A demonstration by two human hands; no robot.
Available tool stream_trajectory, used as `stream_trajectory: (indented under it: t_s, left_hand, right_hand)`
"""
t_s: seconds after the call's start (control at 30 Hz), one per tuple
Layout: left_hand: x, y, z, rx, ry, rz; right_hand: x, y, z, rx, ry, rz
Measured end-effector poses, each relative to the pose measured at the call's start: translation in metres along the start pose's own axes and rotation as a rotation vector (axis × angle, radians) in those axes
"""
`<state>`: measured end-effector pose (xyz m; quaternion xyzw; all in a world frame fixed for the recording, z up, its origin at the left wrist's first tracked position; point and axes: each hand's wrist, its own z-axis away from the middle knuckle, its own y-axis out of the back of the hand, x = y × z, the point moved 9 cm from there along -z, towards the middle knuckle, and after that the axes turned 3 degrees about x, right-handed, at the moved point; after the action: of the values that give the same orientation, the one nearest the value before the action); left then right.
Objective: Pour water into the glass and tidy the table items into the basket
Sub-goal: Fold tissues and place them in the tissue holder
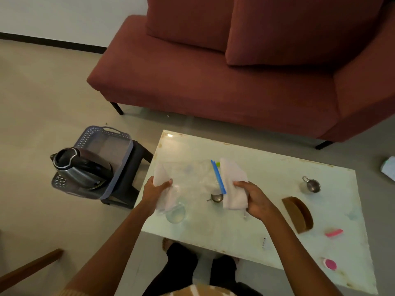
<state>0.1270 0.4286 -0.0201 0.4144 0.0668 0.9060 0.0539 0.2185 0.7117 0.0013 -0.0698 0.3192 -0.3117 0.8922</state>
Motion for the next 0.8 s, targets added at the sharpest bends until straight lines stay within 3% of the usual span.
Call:
stream_trajectory:
  t_s: [0.13, 0.27, 0.5, 0.63, 0.7, 0.8]
  left_hand:
    - [-0.013, 0.028, -0.044, 0.125, 0.038, -0.02]
    - [-0.022, 0.057, -0.107, 0.209, -0.005, -0.375]
    - [-0.061, 0.063, -0.18, 0.119, 0.071, -0.551]
    - [-0.098, 0.055, -0.183, 0.04, 0.197, -0.625]
    - [-0.107, 0.058, -0.175, 0.029, 0.299, -0.558]
    - [-0.104, 0.066, -0.165, 0.039, 0.319, -0.514]
  right_hand:
    - [0.007, -0.046, -0.06, 0.158, 0.035, 0.174]
    - [0.013, -0.089, -0.129, 0.233, 0.094, 0.352]
    - [0.05, -0.109, -0.221, 0.331, 0.105, 0.64]
    - [0.06, -0.088, -0.22, 0.437, 0.131, 0.935]
    - [0.057, -0.077, -0.209, 0.473, 0.142, 0.958]
    - [0.048, -0.067, -0.18, 0.473, 0.138, 0.855]
